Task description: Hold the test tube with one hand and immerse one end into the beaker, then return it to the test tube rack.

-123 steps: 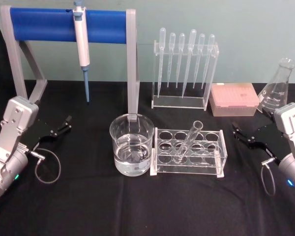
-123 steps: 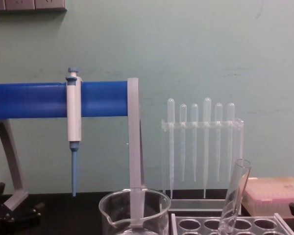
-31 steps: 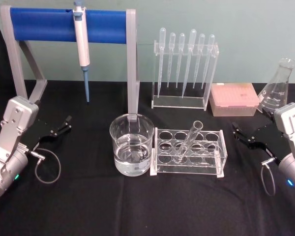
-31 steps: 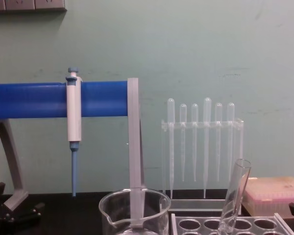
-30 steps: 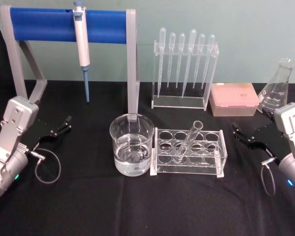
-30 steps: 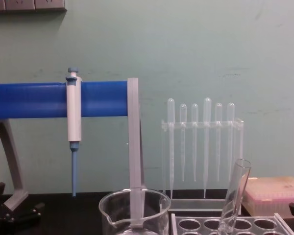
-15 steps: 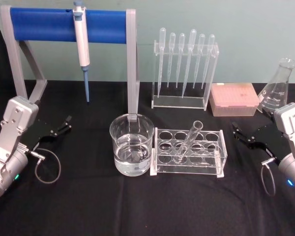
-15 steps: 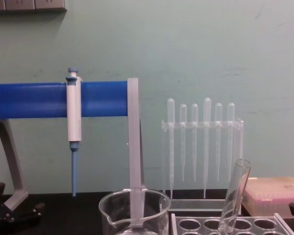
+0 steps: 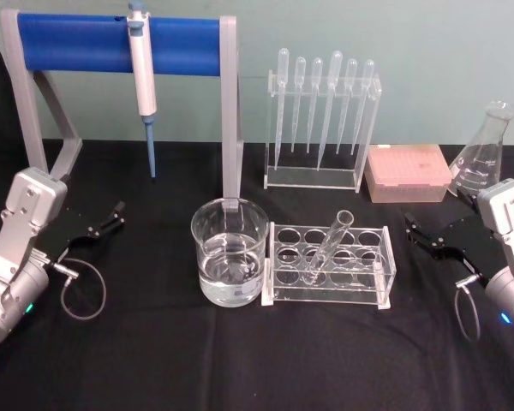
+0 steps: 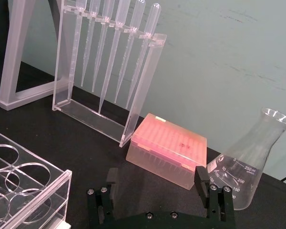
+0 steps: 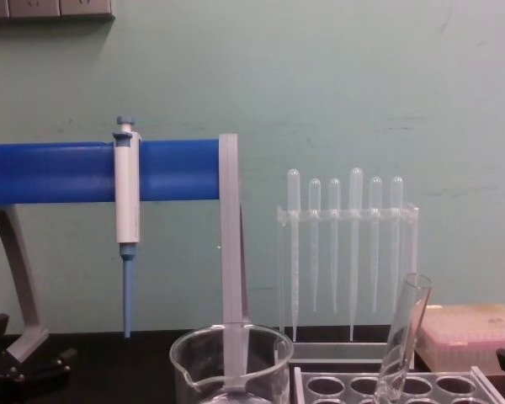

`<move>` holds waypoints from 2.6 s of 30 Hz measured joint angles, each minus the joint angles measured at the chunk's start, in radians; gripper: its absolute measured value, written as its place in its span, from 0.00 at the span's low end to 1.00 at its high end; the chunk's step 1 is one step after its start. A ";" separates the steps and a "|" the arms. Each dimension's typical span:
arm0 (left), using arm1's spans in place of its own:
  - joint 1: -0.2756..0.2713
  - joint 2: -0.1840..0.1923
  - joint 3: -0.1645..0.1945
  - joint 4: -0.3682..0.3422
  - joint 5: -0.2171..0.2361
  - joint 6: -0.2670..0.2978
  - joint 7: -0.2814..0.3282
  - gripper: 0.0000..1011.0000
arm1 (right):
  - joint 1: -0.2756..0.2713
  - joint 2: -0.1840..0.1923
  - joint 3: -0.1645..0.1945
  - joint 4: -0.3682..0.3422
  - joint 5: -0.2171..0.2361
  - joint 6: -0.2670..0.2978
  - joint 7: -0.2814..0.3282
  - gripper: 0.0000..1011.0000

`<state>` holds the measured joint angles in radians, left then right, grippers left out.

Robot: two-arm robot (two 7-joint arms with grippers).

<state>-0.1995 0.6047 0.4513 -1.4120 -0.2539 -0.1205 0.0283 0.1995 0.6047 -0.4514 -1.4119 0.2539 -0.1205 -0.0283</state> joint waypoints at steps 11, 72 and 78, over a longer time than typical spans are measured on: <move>0.000 0.000 0.000 0.000 0.000 0.000 0.000 0.99 | 0.000 0.000 0.000 0.000 0.000 0.000 0.000 0.99; 0.000 0.000 0.000 0.000 0.000 0.000 0.000 0.99 | -0.380 0.196 0.239 -0.363 0.280 -0.118 0.378 0.99; 0.000 0.000 0.000 0.000 0.000 0.000 0.000 0.99 | -0.371 0.170 0.217 -0.364 0.301 -0.112 0.432 0.99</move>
<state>-0.1995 0.6047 0.4514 -1.4120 -0.2539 -0.1205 0.0283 -0.1711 0.7747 -0.2346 -1.7763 0.5551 -0.2322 0.4039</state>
